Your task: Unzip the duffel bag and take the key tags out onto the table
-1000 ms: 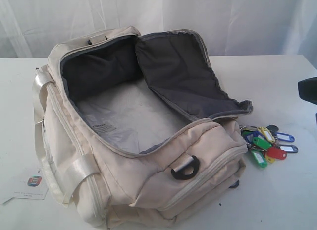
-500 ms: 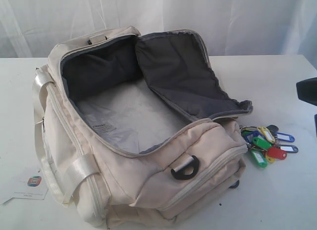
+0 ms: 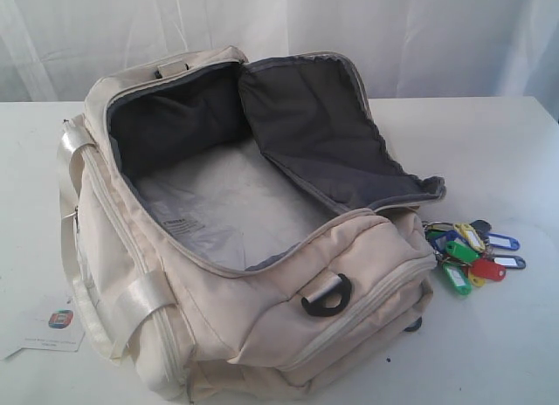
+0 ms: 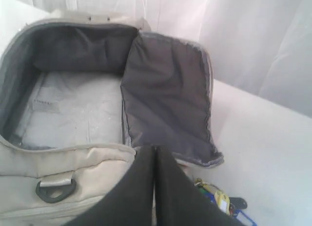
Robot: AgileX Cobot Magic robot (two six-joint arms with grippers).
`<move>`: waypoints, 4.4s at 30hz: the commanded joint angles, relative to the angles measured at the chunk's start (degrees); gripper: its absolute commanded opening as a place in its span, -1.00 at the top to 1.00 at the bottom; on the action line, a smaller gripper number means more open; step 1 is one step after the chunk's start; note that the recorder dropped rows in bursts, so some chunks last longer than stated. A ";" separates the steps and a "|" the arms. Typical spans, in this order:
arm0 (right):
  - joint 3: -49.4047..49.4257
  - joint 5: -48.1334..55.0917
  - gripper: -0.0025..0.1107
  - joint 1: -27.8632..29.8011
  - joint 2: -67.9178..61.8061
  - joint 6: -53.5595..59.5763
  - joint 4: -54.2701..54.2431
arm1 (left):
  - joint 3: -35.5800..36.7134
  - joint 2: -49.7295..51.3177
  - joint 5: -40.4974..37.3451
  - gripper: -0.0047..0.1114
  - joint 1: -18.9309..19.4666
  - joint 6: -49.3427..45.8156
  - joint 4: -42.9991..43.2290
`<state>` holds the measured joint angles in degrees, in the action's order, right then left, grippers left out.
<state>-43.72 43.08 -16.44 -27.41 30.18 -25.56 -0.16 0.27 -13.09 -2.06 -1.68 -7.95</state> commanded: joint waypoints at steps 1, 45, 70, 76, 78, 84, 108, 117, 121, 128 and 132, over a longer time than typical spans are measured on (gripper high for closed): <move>0.37 0.19 0.96 0.50 8.12 -3.62 -0.05 | 0.16 -0.27 0.03 0.91 0.17 0.15 -0.74; 43.72 -24.34 0.96 0.50 27.41 -28.07 27.34 | 0.16 -0.27 0.03 0.91 0.17 0.15 -0.74; 43.72 -24.57 0.96 0.45 27.41 -27.79 30.34 | 0.16 -0.27 0.03 0.91 0.17 0.15 -0.74; 43.72 -24.45 0.96 -0.52 27.41 -33.20 30.24 | 0.16 -0.27 0.03 0.91 0.17 0.15 -0.74; 43.72 -24.36 0.96 -0.07 27.41 -33.20 30.24 | 0.16 -0.27 0.03 0.91 0.17 0.15 -0.74; 43.72 -24.36 0.96 2.19 27.41 -33.20 30.24 | 0.16 -0.27 0.03 0.91 0.17 0.15 -0.74; 43.72 -24.32 0.96 2.26 27.41 -33.20 30.24 | 0.16 -0.27 0.03 0.91 0.17 0.15 -0.74; 43.72 -24.32 0.96 3.85 27.41 -33.20 30.24 | 0.16 -0.27 0.03 0.91 0.17 0.15 -0.74; 43.72 -23.91 0.96 3.97 27.41 -33.20 30.24 | 0.16 -0.27 0.03 0.91 0.17 0.15 -0.74; 43.72 -23.91 0.96 3.97 27.41 -33.20 30.24 | 0.16 -0.27 0.03 0.91 0.17 0.15 -0.74; 43.72 -23.91 0.96 3.97 27.41 -33.20 30.24 | 0.16 -0.27 0.03 0.91 0.17 0.15 -0.74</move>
<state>-0.31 19.32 -12.69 -0.35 -2.90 4.18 -0.16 0.27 -13.09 -2.06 -1.68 -7.95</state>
